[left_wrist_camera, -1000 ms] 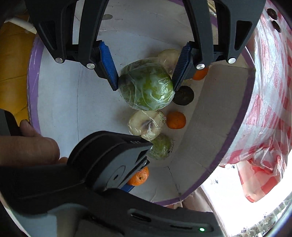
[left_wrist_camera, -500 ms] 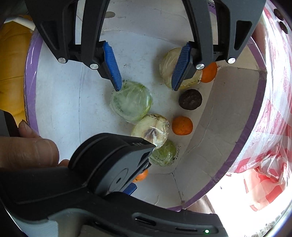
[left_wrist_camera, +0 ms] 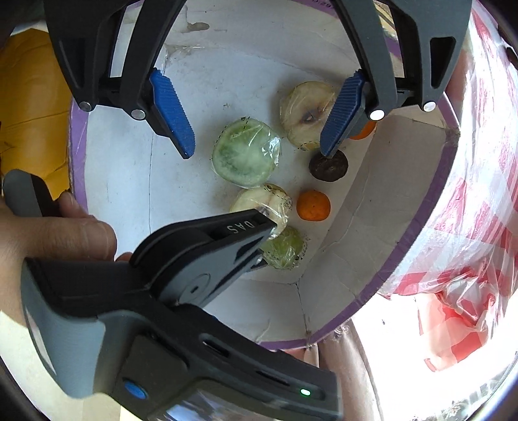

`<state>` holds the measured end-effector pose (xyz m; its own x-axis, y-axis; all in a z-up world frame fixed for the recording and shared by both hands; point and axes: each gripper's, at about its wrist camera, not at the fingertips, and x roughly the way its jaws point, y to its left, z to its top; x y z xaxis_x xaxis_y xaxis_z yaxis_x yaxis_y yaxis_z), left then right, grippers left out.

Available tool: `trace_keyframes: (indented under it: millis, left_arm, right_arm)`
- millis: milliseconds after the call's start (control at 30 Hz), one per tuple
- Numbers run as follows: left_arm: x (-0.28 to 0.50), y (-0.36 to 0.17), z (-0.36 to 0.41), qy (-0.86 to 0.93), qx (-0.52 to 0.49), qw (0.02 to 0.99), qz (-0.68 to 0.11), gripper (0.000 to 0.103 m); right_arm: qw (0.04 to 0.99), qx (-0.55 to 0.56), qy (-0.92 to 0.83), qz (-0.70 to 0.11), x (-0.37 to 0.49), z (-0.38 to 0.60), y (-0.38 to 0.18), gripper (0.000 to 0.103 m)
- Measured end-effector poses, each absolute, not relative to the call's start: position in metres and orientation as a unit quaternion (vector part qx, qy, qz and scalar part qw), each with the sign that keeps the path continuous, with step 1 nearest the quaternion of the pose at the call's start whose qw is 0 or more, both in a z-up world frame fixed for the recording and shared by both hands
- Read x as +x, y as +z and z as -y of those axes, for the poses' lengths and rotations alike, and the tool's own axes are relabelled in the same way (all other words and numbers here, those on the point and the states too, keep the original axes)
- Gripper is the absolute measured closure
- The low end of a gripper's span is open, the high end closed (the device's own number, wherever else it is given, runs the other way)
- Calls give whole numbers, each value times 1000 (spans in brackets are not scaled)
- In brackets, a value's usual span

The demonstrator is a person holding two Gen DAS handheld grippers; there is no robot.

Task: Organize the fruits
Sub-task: 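Move both open tools back over the two dark fruits on the table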

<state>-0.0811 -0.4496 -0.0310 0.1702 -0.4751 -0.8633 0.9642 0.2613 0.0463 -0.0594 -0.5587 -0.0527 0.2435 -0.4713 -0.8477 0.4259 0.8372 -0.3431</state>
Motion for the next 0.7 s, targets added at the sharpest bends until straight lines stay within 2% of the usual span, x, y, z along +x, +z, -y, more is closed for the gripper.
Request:
trace_keyframes:
  millis: [333,700]
  left_arm:
    - [-42,24,400,-484,248,762,-351,24]
    - [54,59,295,-367,109,851,-359,25]
  right_arm:
    - [835,38,-253,-487,-56,540,-5,20]
    - [902,104,-156,-388,-11,478,54,20]
